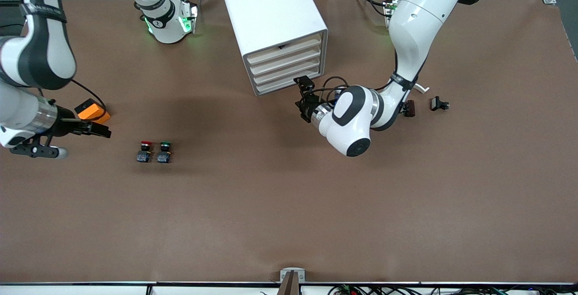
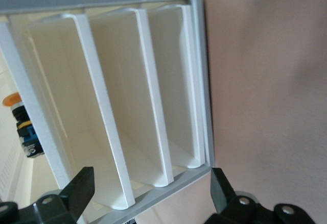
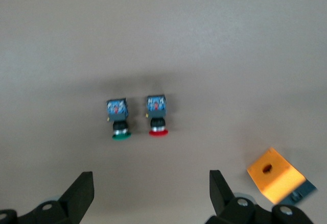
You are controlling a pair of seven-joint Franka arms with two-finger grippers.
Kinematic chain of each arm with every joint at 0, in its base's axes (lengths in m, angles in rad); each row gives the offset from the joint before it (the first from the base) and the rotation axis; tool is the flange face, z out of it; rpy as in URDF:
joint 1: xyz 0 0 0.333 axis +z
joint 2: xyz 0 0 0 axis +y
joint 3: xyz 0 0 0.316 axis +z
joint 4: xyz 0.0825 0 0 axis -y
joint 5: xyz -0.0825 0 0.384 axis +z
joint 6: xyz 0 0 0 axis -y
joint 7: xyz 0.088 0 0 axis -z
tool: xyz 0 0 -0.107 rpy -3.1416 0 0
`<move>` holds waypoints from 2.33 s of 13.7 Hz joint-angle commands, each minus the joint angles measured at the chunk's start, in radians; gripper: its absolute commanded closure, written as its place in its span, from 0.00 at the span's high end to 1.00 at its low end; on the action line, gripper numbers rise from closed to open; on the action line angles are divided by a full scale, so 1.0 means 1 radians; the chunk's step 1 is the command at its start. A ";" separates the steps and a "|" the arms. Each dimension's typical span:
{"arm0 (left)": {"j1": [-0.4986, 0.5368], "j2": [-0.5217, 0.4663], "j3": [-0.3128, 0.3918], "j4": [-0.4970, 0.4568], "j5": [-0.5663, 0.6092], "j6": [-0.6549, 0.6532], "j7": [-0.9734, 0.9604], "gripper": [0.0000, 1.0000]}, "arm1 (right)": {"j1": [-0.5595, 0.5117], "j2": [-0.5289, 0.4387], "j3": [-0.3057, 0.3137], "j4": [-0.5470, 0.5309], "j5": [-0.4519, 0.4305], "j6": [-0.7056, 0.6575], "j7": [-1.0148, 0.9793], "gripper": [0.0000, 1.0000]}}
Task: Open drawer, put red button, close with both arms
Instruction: 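Grip the drawer handle with the left gripper while the right gripper reaches the red button, then pull the top drawer open with the left gripper while the right gripper grasps the button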
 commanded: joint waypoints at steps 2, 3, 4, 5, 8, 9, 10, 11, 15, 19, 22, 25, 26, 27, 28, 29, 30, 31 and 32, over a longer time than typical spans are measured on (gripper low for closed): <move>-0.048 0.035 0.003 0.014 -0.055 -0.016 -0.068 1.00 | 0.011 -0.020 0.006 -0.247 0.013 0.316 0.021 1.00; -0.058 0.037 0.003 0.014 -0.067 -0.024 -0.071 0.94 | 0.023 -0.011 0.006 -0.285 0.013 0.385 0.030 1.00; -0.066 0.044 0.003 0.014 -0.082 -0.040 -0.071 0.89 | 0.034 0.020 0.006 -0.302 0.013 0.431 0.052 1.00; -0.067 0.056 0.003 0.014 -0.089 -0.056 -0.068 0.79 | 0.045 0.053 0.006 -0.305 0.013 0.467 0.073 1.00; -0.097 0.079 0.001 0.013 -0.101 -0.084 -0.062 0.76 | 0.088 0.133 0.005 -0.304 0.012 0.539 0.107 1.00; -0.106 0.084 0.003 0.013 -0.104 -0.090 -0.063 0.76 | 0.095 0.156 0.005 -0.301 0.012 0.559 0.107 1.00; -0.110 0.086 0.001 0.011 -0.104 -0.097 -0.063 0.76 | 0.096 0.173 0.005 -0.299 0.012 0.589 0.105 1.00; -0.115 0.086 0.001 0.011 -0.106 -0.107 -0.063 0.76 | 0.093 0.179 0.005 -0.296 0.012 0.600 0.101 1.00; -0.117 0.086 0.001 0.011 -0.112 -0.127 -0.067 0.56 | 0.076 0.199 0.003 -0.285 0.010 0.605 0.090 1.00; -0.112 0.086 0.003 0.014 -0.119 -0.133 -0.067 0.16 | 0.051 0.242 0.003 -0.265 0.004 0.626 0.073 1.00; -0.107 0.084 0.003 0.016 -0.119 -0.133 -0.070 0.00 | 0.051 0.282 0.003 -0.265 0.001 0.680 0.072 1.00; -0.100 0.083 0.009 0.020 -0.121 -0.133 -0.074 0.00 | 0.050 0.291 0.003 -0.264 0.001 0.686 0.072 1.00; -0.095 0.083 0.015 0.020 -0.118 -0.133 -0.074 0.00 | 0.048 0.291 0.003 -0.262 0.001 0.686 0.072 1.00; -0.080 0.084 0.015 0.020 -0.115 -0.133 -0.076 0.00 | 0.048 0.291 0.003 -0.258 0.001 0.685 0.072 1.00; -0.068 0.084 0.015 0.022 -0.115 -0.133 -0.074 0.00 | 0.046 0.294 0.003 -0.258 -0.002 0.685 0.060 1.00; -0.052 0.084 0.015 0.025 -0.112 -0.133 -0.073 0.00 | 0.046 0.294 0.003 -0.258 -0.002 0.685 0.028 0.97; -0.040 0.084 0.015 0.031 -0.112 -0.133 -0.074 0.00 | 0.045 0.293 0.002 -0.258 -0.001 0.685 0.004 0.84; -0.026 0.084 0.017 0.045 -0.106 -0.133 -0.074 0.00 | 0.040 0.293 0.000 -0.256 -0.001 0.682 -0.009 0.67; -0.014 0.084 0.017 0.054 -0.104 -0.133 -0.074 0.00 | 0.030 0.293 0.000 -0.256 -0.001 0.682 -0.019 0.51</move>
